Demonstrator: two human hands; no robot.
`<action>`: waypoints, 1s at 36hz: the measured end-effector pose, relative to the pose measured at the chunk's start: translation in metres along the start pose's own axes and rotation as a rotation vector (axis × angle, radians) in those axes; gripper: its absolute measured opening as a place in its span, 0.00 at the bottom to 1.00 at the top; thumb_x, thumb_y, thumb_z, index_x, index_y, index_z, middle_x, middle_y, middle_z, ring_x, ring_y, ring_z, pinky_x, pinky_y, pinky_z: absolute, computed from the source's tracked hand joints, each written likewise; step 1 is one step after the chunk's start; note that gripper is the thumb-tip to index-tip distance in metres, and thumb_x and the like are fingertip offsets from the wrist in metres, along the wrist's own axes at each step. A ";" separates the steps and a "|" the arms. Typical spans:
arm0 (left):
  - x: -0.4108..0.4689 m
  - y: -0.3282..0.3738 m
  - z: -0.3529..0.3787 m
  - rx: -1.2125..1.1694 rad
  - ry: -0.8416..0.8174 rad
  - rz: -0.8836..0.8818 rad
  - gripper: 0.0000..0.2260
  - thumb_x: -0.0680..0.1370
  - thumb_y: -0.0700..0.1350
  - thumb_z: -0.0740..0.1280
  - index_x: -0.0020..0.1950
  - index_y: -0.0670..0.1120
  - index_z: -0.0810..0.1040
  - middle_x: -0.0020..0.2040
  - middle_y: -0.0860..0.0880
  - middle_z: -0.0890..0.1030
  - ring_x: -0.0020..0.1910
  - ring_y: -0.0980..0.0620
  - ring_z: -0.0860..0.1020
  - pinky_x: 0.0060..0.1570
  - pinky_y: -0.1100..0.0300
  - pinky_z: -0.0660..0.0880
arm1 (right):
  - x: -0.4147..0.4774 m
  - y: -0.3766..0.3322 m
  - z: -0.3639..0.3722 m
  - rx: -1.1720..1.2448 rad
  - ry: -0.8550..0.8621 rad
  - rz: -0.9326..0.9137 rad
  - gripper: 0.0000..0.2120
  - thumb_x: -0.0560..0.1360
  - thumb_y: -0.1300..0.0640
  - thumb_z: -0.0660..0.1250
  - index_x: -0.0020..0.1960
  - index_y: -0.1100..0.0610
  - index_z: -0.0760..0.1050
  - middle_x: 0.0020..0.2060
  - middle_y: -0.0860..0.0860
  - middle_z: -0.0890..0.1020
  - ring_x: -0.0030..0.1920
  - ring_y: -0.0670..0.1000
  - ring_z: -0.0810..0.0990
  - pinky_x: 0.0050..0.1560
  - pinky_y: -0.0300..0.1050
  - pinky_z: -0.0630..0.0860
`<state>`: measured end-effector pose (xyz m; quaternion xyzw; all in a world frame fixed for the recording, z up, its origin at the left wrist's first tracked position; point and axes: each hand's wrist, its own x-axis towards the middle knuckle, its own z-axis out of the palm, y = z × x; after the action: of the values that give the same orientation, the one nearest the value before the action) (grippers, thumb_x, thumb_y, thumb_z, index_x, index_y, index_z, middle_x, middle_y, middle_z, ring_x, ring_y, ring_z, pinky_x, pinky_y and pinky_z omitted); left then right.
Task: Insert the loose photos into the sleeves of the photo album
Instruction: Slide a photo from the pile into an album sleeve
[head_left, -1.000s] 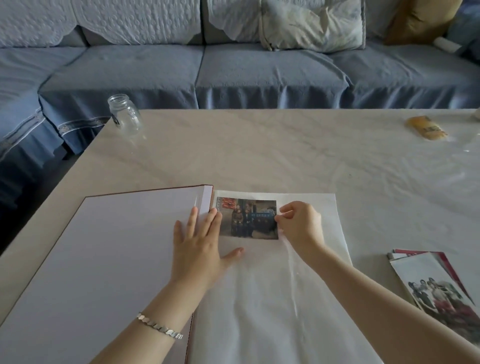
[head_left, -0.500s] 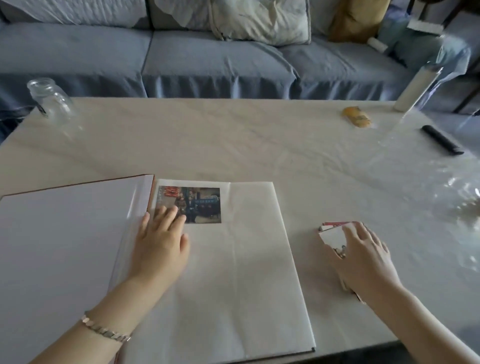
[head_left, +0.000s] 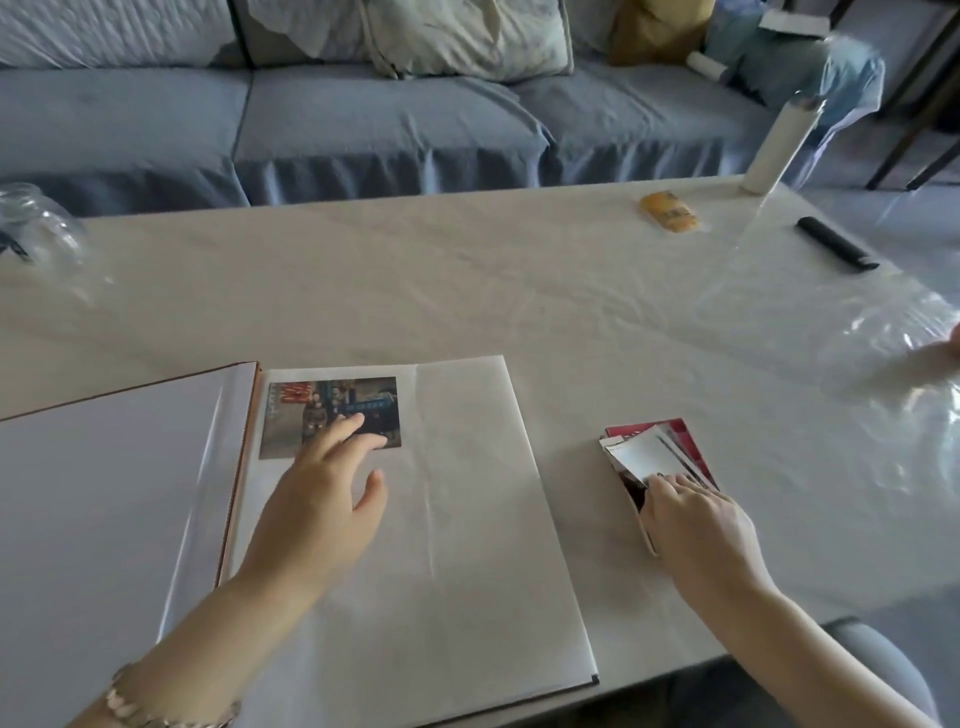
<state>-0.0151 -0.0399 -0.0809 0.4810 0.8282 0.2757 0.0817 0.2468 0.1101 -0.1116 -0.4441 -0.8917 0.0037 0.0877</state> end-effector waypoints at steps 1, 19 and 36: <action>0.000 0.002 0.000 -0.010 -0.008 0.004 0.13 0.77 0.39 0.64 0.62 0.45 0.77 0.70 0.50 0.69 0.70 0.53 0.65 0.60 0.66 0.59 | -0.001 0.000 -0.001 0.012 -0.014 -0.002 0.34 0.36 0.74 0.77 0.27 0.52 0.59 0.18 0.49 0.70 0.19 0.50 0.72 0.23 0.33 0.53; -0.009 0.071 0.001 -1.166 -0.374 -0.406 0.13 0.76 0.50 0.62 0.54 0.45 0.80 0.48 0.47 0.85 0.48 0.53 0.83 0.47 0.59 0.79 | 0.019 -0.122 -0.016 0.508 0.209 -0.377 0.20 0.73 0.59 0.56 0.62 0.63 0.76 0.60 0.56 0.79 0.62 0.53 0.77 0.63 0.45 0.68; 0.051 -0.031 -0.011 -0.080 0.360 -0.289 0.06 0.79 0.40 0.62 0.51 0.38 0.68 0.39 0.39 0.78 0.37 0.38 0.74 0.32 0.55 0.62 | 0.034 -0.100 0.044 0.314 -0.158 -0.094 0.36 0.72 0.37 0.37 0.76 0.51 0.53 0.70 0.38 0.42 0.71 0.37 0.38 0.63 0.28 0.38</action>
<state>-0.0697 -0.0127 -0.0816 0.2967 0.8781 0.3753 -0.0098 0.1406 0.0795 -0.1413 -0.3813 -0.9040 0.1733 0.0857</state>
